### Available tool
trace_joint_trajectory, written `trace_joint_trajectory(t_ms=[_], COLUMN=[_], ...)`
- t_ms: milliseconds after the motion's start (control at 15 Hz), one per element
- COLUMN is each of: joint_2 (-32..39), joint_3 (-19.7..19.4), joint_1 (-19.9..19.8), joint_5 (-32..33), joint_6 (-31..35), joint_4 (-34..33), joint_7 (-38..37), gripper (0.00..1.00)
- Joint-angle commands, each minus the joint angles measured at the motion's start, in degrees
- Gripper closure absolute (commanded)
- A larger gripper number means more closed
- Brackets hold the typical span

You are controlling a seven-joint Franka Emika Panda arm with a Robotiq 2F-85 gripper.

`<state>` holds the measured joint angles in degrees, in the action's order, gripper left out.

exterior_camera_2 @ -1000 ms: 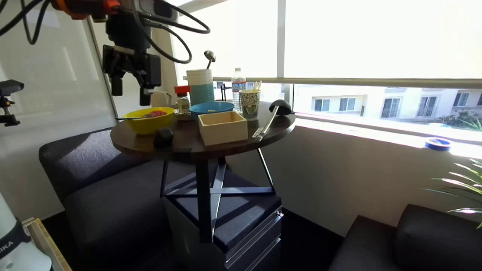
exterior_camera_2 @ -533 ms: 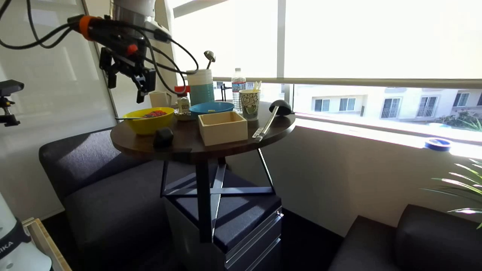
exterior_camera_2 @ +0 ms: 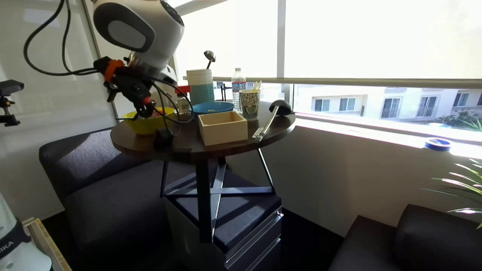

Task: Use the measuring spoon to place contents from the yellow bowl into the blue bowl.

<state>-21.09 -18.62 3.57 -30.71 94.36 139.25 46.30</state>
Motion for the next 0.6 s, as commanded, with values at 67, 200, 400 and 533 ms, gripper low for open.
trace_joint_trajectory(t_ms=[67, 200, 400, 533], joint_2=[4.1, 4.9, 5.3, 5.8], joint_3=[1.5, 1.7, 2.0, 2.2], joint_1=[-3.8, -4.7, -5.8, -6.1], joint_5=[-2.7, -2.7, -3.3, -4.0], joint_6=[-1.9, -2.8, -4.7, -6.6], joint_4=[-1.2, -1.5, -2.0, -2.4], joint_7=[2.5, 2.5, 2.1, 1.6], gripper=[0.0, 0.0, 0.0, 0.0])
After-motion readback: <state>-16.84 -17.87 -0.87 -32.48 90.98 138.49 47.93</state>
